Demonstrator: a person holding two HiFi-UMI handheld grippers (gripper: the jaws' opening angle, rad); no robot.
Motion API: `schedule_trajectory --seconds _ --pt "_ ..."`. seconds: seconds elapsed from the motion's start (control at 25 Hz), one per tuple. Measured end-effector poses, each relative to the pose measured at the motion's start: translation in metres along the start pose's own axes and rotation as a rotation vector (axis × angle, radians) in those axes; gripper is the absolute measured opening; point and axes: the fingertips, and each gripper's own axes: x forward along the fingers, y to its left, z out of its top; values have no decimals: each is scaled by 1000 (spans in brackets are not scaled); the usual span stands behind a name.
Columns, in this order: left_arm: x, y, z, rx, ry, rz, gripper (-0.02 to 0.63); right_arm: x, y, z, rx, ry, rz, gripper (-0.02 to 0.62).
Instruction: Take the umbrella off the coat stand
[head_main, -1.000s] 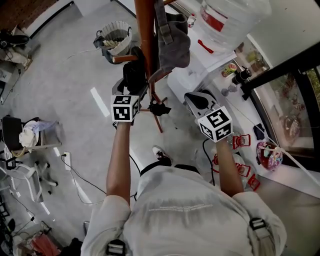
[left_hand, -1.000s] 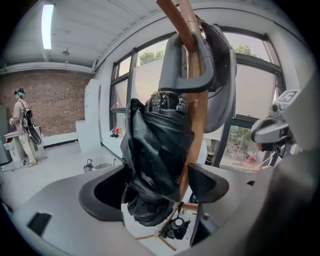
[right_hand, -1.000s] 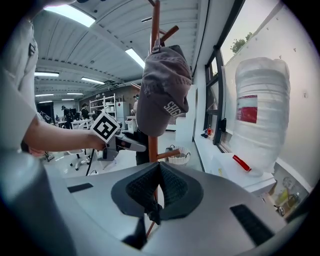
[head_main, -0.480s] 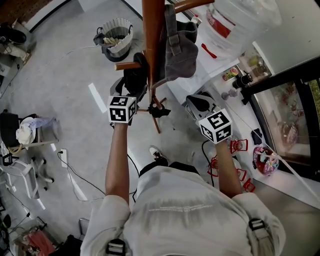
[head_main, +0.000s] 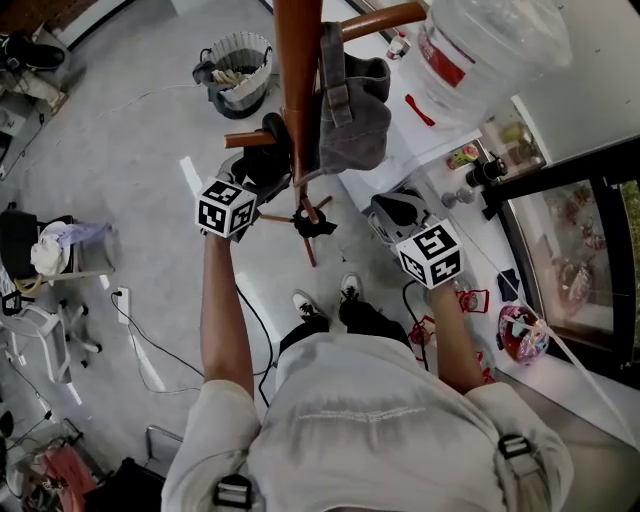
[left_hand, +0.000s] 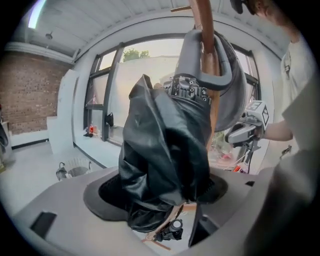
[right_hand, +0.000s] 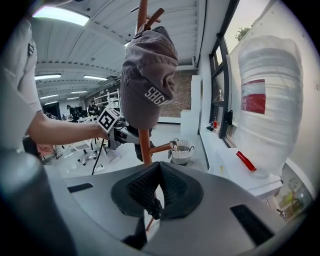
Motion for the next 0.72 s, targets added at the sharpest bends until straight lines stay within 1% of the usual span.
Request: schedule_trajectory --seconds 0.08,0.16,0.24,0.4,0.72 --pt "1 -4 -1 -19 13 -19 353 2 -5 4 -5 -4 15 23" --pt "1 -6 0 -16 9 -7 337 6 -10 10 -10 -15 25 23" --pt "0 -7 -1 -10 0 18 318 10 -10 13 -17 -23 40 23" --pt "-8 -17 -6 -33 -6 62 299 15 -2 17 -37 -31 70 23" --pt "-38 -9 -11 -33 38 200 285 12 5 29 -22 -87 42 23"
